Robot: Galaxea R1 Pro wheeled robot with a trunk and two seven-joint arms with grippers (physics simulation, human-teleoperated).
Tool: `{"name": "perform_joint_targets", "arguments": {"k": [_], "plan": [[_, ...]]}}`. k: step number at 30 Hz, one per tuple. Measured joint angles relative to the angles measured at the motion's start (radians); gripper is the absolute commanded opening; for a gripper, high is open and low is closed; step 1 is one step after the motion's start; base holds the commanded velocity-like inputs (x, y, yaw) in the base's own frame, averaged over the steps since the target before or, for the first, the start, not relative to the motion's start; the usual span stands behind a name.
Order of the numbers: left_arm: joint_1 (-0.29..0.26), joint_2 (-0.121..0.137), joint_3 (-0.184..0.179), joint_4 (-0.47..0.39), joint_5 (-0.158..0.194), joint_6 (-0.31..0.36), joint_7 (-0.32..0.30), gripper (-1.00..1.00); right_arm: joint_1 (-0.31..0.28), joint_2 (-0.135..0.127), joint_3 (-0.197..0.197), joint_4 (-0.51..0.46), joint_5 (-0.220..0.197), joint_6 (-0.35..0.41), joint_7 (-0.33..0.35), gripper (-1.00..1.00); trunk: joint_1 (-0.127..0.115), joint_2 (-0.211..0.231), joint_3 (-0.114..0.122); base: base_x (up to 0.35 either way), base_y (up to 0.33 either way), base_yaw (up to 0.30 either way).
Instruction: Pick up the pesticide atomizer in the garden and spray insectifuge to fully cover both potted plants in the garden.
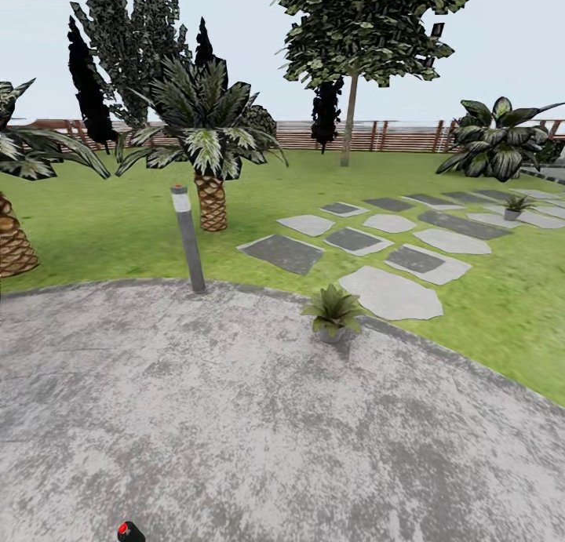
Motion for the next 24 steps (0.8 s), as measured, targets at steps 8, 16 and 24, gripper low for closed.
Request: {"name": "perform_joint_targets", "arguments": {"k": [8, 16, 24], "plan": [[0.000, 0.000, 0.000, 0.000, 0.000, 0.000, 0.000, 1.00, 0.000, 0.000, -0.001, -0.001, -0.002, -0.001, -0.001, 1.00, 0.000, 0.000, 0.000, 0.000, 0.303, 0.000], [0.000, 0.000, 0.000, 0.000, 0.000, 0.000, 0.000, 1.00, 0.000, 0.000, -0.001, -0.001, -0.004, 0.000, -0.002, 1.00, 0.000, 0.000, 0.000, 0.000, 0.306, 0.000], [0.000, 0.000, 0.000, 0.000, 0.000, -0.001, 0.000, 1.00, 0.000, 0.000, -0.001, 0.000, -0.002, 0.000, 0.001, 1.00, 0.000, 0.000, 0.000, 0.000, 0.306, -0.087]]}}
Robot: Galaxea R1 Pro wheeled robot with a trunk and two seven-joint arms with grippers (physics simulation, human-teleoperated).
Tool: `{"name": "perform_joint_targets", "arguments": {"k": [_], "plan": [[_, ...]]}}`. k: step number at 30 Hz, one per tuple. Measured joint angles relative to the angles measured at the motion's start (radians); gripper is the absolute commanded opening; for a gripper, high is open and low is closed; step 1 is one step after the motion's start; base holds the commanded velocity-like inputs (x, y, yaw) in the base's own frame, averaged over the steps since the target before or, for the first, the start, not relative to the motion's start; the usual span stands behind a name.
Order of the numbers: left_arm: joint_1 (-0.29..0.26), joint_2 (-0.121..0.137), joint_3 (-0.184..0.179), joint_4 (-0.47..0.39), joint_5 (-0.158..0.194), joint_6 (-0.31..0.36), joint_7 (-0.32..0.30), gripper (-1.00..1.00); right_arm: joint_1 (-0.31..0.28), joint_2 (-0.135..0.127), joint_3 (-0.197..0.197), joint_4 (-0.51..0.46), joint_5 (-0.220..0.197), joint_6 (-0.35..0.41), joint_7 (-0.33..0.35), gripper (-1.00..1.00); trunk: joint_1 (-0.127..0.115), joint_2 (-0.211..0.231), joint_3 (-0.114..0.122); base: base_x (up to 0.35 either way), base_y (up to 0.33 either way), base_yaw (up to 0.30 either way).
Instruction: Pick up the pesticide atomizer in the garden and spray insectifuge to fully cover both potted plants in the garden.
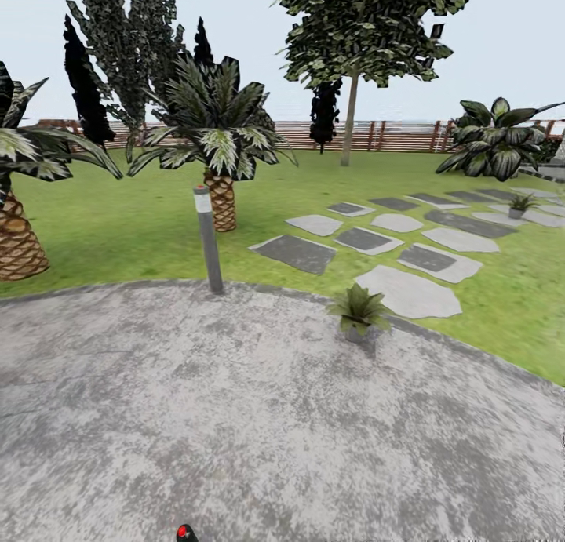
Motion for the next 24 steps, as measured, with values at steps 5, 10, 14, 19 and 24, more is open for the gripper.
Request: {"name": "perform_joint_targets", "arguments": {"k": [5, 10, 14, 19, 24], "plan": [[0.000, 0.000, 0.000, 0.001, 0.000, 0.000, 0.000, 1.00, 0.001, 0.000, 0.000, 0.000, 0.000, 0.000, 0.000, 1.00, 0.000, 0.000, 0.001, 0.000, 0.306, -0.240], [0.000, 0.000, 0.000, 0.001, 0.000, 0.000, 0.000, 1.00, 0.000, 0.000, 0.000, 0.000, 0.000, 0.000, 0.000, 1.00, 0.000, 0.000, 0.003, 0.000, 0.306, -0.254], [0.000, 0.000, 0.000, 0.001, 0.000, 0.000, 0.000, 1.00, 0.000, 0.000, 0.000, 0.000, 0.000, 0.000, 0.000, 1.00, 0.000, 0.000, 0.004, -0.001, 0.306, -0.179], [0.000, 0.000, 0.000, 0.001, 0.000, 0.000, 0.000, 1.00, 0.000, 0.000, 0.000, 0.000, 0.000, 0.000, 0.000, 1.00, 0.000, 0.000, 0.004, -0.044, 0.306, -0.037], [0.000, 0.000, 0.000, 0.001, 0.000, 0.000, 0.000, 1.00, 0.000, 0.000, 0.000, 0.000, 0.000, 0.000, 0.000, 1.00, 0.000, 0.000, 0.004, -0.072, 0.306, -0.005]]}}
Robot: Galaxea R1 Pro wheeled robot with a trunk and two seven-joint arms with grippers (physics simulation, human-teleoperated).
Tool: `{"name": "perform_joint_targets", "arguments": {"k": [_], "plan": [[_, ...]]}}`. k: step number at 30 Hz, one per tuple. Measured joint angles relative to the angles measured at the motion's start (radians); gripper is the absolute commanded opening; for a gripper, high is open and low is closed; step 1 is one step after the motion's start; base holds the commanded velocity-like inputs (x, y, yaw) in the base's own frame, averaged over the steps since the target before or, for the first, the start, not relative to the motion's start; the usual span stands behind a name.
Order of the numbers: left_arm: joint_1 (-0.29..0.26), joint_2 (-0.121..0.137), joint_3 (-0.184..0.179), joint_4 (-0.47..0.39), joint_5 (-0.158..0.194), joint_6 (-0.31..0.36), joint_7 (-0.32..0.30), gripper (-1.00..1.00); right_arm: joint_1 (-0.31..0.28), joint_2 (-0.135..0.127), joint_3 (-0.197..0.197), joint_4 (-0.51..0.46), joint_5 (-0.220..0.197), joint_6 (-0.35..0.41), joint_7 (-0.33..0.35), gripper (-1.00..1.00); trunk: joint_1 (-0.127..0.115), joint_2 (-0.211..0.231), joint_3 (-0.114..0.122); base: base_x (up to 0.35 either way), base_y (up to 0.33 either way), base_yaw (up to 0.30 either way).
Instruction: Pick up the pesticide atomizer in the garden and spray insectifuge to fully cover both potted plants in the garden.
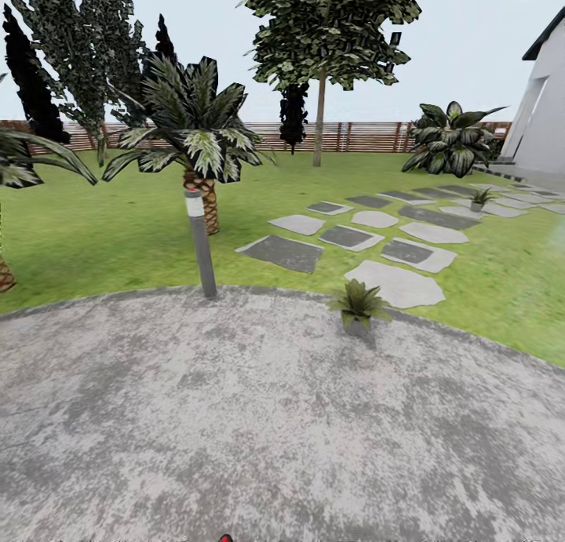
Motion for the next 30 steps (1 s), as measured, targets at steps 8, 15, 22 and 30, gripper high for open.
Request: {"name": "perform_joint_targets", "arguments": {"k": [8, 15, 22, 30], "plan": [[0.000, 0.000, 0.000, 0.000, 0.000, 0.000, 0.000, 1.00, 0.000, 0.000, 0.000, 0.000, 0.000, 0.000, 0.000, 1.00, 0.000, 0.000, 0.000, -0.075, 0.306, 0.000], [0.000, 0.000, 0.000, 0.000, 0.000, 0.000, 0.000, 1.00, 0.000, 0.000, 0.000, 0.000, 0.000, 0.000, 0.000, 1.00, 0.000, 0.000, 0.000, -0.076, 0.306, 0.000], [0.000, 0.000, 0.000, 0.000, 0.000, 0.000, 0.000, 1.00, 0.000, 0.000, 0.000, 0.000, 0.001, 0.000, 0.000, 1.00, 0.000, 0.000, 0.000, -0.076, 0.306, 0.000], [0.000, 0.000, 0.000, 0.000, 0.000, 0.001, 0.000, 1.00, 0.000, 0.000, 0.000, 0.001, 0.001, 0.000, 0.000, 1.00, 0.000, 0.000, 0.000, -0.076, 0.306, 0.000]]}}
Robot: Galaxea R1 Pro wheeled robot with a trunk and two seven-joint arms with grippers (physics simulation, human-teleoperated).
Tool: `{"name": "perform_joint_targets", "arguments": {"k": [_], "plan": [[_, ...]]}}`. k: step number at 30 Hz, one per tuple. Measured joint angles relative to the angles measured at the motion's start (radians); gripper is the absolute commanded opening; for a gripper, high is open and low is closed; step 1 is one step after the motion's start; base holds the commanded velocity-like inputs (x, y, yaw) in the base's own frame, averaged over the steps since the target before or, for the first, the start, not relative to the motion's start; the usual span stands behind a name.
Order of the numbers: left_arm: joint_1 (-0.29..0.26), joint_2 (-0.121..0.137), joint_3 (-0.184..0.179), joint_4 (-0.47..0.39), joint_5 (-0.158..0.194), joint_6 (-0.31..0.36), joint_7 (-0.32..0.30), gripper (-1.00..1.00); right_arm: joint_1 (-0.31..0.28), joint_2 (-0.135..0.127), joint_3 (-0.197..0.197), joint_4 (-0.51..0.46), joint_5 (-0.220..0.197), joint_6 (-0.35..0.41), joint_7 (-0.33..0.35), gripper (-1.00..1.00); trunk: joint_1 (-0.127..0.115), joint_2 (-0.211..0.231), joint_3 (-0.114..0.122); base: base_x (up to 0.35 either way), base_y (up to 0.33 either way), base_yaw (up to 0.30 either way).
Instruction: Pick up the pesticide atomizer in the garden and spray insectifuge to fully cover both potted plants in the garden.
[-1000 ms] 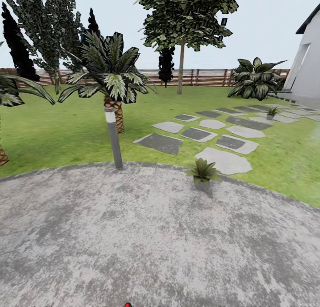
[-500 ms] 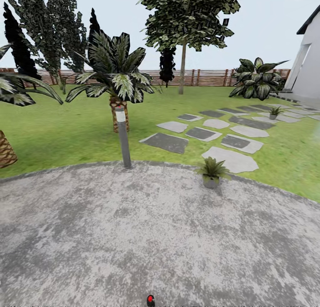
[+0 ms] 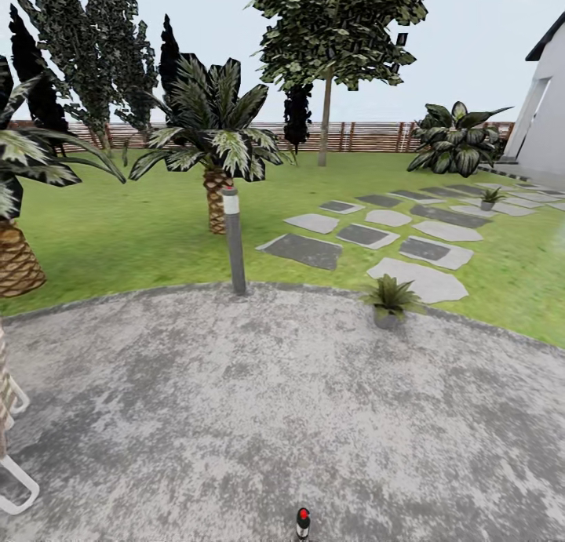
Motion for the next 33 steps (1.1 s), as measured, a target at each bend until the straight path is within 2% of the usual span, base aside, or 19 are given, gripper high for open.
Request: {"name": "perform_joint_targets", "arguments": {"k": [12, 33], "plan": [[0.000, -0.001, 0.000, 0.000, 0.000, 0.000, 0.000, 1.00, 0.000, 0.000, 0.001, 0.000, 0.000, 0.000, 0.001, 1.00, 0.000, 0.000, 0.000, -0.076, 0.306, -0.039], [0.000, -0.001, 0.000, 0.001, 0.000, 0.000, 0.000, 1.00, 0.000, 0.000, 0.001, 0.000, 0.000, 0.000, 0.001, 1.00, 0.000, 0.000, 0.000, -0.070, 0.289, -0.272]]}}
